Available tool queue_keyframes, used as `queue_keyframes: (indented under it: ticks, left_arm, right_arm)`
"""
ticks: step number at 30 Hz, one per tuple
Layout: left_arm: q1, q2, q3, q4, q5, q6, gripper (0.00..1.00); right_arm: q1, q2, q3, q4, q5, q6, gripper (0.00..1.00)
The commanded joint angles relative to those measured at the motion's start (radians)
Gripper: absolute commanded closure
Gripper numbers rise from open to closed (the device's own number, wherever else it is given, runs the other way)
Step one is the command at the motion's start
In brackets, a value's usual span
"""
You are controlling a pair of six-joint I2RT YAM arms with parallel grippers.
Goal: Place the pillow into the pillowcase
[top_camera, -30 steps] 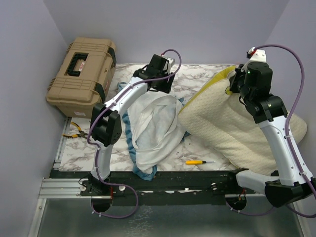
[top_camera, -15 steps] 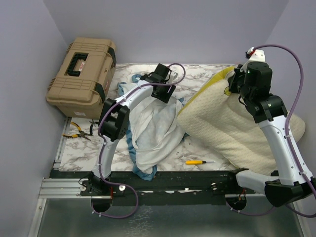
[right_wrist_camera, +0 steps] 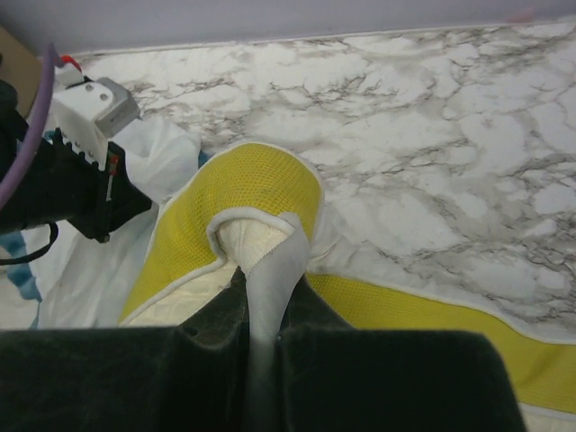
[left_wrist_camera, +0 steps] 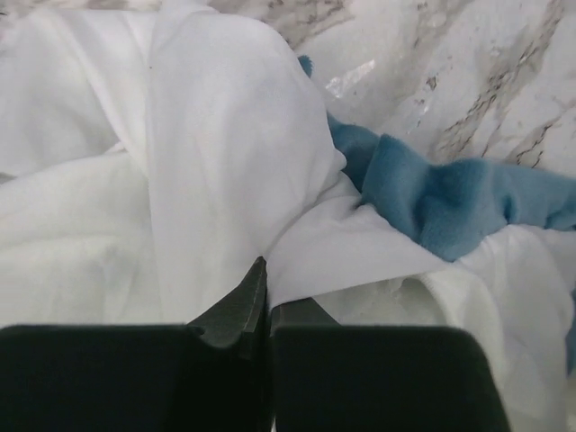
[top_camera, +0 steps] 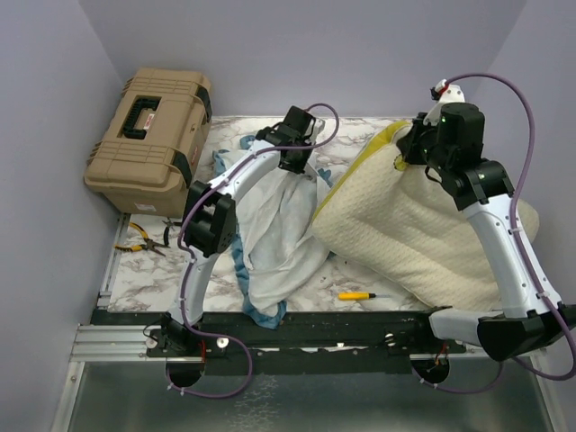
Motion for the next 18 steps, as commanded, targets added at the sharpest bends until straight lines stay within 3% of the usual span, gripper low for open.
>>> queue_keyframes:
  ticks: [1, 11, 18]
  left_arm:
    - [-0.001, -0.135, 0.078, -0.005, -0.12, -0.132, 1.0]
    - [-0.001, -0.187, 0.202, -0.03, -0.16, -0.281, 1.0]
    - [-0.001, -0.221, 0.236, -0.031, -0.163, -0.411, 1.0]
  right_arm:
    - [-0.001, 0.013, 0.036, 0.134, -0.123, 0.084, 1.0]
    - [0.005, 0.11, 0.046, 0.317, -0.309, 0.263, 1.0]
    - [0.02, 0.161, 0.082, 0.392, -0.088, 0.249, 1.0]
